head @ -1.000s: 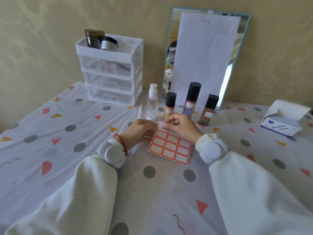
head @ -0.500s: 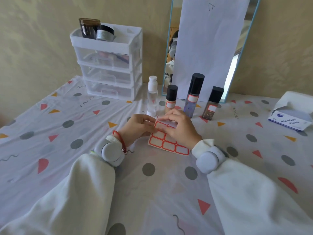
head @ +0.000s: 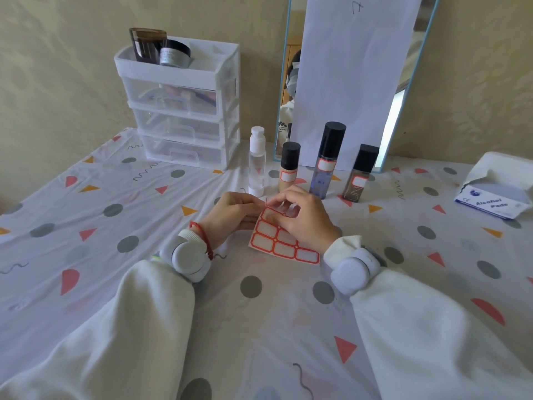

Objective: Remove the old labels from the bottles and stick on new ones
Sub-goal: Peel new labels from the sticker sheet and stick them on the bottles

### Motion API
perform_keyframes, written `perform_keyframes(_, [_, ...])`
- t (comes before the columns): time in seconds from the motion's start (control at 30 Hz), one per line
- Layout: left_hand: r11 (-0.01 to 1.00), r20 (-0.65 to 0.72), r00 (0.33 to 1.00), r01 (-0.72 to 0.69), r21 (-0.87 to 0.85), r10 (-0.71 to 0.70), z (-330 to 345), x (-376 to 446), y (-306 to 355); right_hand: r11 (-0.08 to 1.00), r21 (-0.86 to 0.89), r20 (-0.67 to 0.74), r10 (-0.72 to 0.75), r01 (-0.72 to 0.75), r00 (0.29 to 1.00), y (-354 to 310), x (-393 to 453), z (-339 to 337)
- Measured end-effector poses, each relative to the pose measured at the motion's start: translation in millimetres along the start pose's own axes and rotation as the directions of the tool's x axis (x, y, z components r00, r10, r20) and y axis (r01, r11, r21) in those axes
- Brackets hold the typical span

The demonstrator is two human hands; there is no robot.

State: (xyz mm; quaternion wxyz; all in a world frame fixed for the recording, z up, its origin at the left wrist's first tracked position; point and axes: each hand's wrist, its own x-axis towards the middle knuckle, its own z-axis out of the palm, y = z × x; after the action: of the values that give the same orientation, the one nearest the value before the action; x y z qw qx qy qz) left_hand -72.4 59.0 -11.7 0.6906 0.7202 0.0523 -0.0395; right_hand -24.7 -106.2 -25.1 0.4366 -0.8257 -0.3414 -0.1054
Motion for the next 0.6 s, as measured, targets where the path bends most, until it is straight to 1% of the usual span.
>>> perform_keyframes(0.1, [1.000, 0.010, 1.000, 0.005, 0.006, -0.005, -0.2, -1.1, -0.3, 1.000, 0.015, 0.006, -0.003, 0.003, 1.000, -2.3, -1.7, -1.2])
perform_keyframes(0.43, [0.999, 0.003, 0.999, 0.032, -0.018, -0.032, 2.1, -3.8, 2.4, 0.997, -0.033, -0.078, -0.075, 0.073, 0.994, -0.7, -2.1, 3.1])
perform_keyframes(0.6, [1.000, -0.030, 1.000, 0.009, 0.012, -0.008, 1.3, -1.9, -1.4, 0.989, -0.079, -0.056, -0.129, 0.124, 0.990, 3.1, -2.5, 6.2])
